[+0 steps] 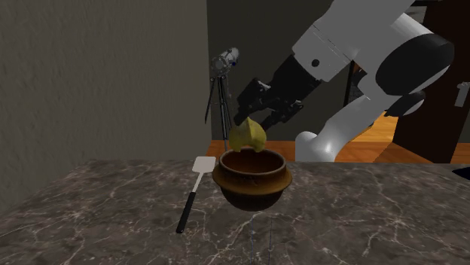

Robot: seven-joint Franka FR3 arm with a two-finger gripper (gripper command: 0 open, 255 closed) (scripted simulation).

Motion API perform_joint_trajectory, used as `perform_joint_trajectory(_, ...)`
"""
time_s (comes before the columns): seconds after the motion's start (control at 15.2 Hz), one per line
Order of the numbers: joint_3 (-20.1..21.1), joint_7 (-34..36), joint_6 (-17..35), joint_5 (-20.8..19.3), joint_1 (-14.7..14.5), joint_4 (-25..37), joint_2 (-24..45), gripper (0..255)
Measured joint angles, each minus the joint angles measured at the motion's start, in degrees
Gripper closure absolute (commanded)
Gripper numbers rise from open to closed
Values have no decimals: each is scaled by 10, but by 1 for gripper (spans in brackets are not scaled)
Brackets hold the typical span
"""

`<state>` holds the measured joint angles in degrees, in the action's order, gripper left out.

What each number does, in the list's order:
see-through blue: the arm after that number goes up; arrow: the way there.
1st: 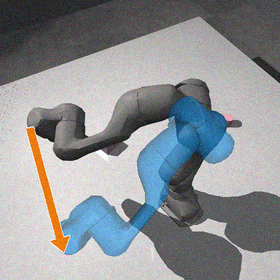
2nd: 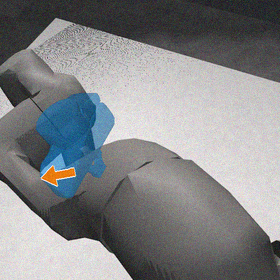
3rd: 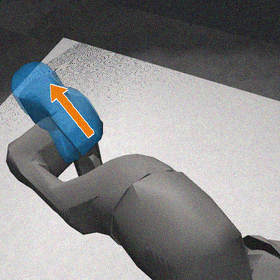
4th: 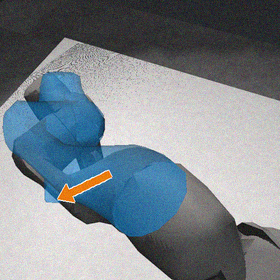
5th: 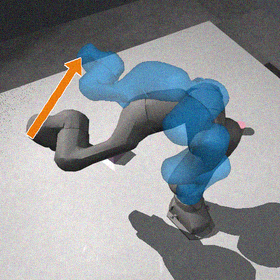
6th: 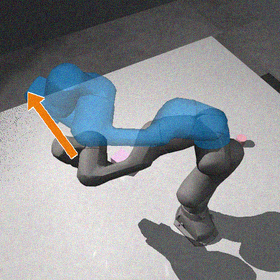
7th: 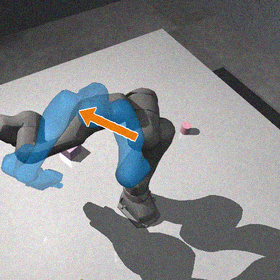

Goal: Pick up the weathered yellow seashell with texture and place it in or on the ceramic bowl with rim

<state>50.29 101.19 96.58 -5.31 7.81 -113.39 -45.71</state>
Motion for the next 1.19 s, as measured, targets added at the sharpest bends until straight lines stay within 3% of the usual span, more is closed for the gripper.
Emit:
perform_joint_trajectory(0.13,0,0,0,0,0,-1,0,255)
perform_joint_trajectory(0.2,0,0,1,0,0,-1,0,0)
perform_joint_trajectory(0.59,0,0,1,0,0,-1,0,0)
perform_joint_trajectory(0.92,15,0,-65,0,13,78,9,0)
perform_joint_trajectory(1.19,16,0,-72,1,14,86,10,0)
